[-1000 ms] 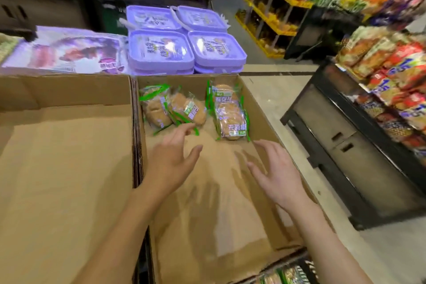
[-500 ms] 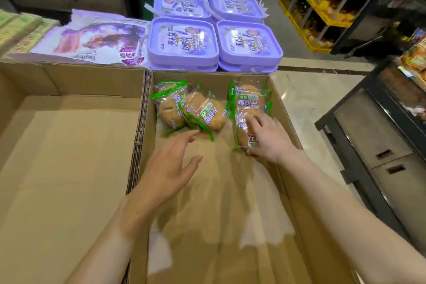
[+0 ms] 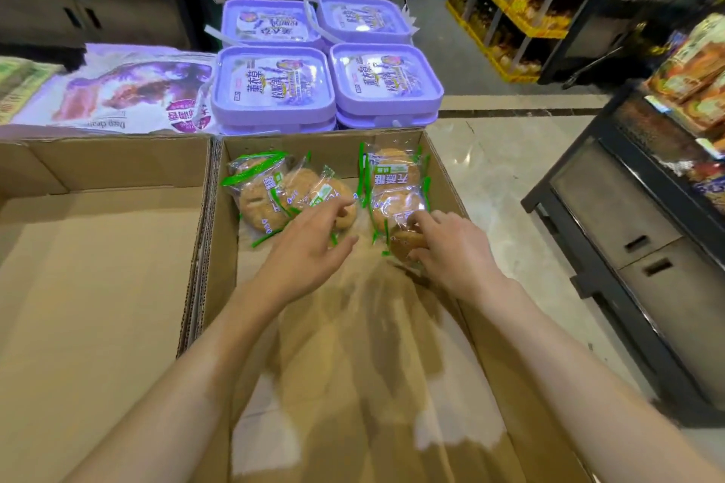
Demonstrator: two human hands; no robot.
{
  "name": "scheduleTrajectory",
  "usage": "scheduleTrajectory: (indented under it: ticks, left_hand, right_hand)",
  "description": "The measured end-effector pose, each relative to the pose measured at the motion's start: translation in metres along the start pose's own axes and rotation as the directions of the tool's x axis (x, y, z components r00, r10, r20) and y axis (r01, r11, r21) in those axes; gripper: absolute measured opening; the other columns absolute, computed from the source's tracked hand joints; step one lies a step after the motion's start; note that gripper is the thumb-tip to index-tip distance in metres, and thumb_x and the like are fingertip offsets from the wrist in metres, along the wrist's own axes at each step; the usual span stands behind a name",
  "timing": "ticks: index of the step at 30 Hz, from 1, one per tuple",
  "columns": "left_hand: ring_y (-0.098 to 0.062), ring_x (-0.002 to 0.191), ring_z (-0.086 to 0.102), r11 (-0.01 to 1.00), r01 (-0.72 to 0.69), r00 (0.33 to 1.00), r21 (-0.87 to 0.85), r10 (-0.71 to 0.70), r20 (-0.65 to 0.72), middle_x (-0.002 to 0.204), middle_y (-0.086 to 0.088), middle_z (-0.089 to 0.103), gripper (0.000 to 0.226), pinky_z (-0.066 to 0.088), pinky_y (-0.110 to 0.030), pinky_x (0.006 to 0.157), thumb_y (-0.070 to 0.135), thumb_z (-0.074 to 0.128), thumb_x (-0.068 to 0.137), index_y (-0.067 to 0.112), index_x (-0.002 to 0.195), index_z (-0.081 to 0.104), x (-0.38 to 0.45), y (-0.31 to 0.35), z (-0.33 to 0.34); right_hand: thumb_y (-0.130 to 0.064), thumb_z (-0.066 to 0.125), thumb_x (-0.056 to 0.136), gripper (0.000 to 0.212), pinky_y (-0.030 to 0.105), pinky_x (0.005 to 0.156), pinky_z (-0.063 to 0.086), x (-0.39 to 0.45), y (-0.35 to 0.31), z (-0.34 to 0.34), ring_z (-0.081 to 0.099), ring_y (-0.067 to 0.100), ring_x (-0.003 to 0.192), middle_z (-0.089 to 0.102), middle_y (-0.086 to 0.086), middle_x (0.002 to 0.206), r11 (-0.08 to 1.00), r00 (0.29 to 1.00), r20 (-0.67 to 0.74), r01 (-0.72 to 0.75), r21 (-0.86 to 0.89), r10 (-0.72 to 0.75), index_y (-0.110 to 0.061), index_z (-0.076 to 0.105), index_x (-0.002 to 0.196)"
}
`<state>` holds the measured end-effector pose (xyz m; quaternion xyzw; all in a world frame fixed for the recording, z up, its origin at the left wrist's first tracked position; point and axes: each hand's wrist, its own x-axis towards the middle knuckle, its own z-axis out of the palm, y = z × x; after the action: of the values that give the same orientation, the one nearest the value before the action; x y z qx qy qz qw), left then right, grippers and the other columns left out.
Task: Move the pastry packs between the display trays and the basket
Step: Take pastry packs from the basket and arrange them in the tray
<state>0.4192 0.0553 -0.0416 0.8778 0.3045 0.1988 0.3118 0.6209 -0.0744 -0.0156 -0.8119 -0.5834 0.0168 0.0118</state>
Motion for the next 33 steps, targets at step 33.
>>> scheduleTrajectory:
  ticks: [33]
  left_hand:
    - [-0.028, 0.108, 0.059, 0.983, 0.068, 0.997, 0.171, -0.059, -0.057, 0.114, -0.005, 0.064, 0.059, 0.041, -0.036, 0.083, 0.025, 0.083, 0.076, 0.018, 0.127, 0.056, 0.029, 0.039, 0.052]
  right_hand:
    - [-0.029, 0.081, 0.083, 0.041, 0.044, 0.087, 0.056, -0.112, 0.033, -0.015, 0.065, 0.008, 0.098, 0.063, -0.023, 0.103, 0.513, 0.933, -0.054, -0.146, 0.846, 0.355, -0.035, 0.059, 0.117]
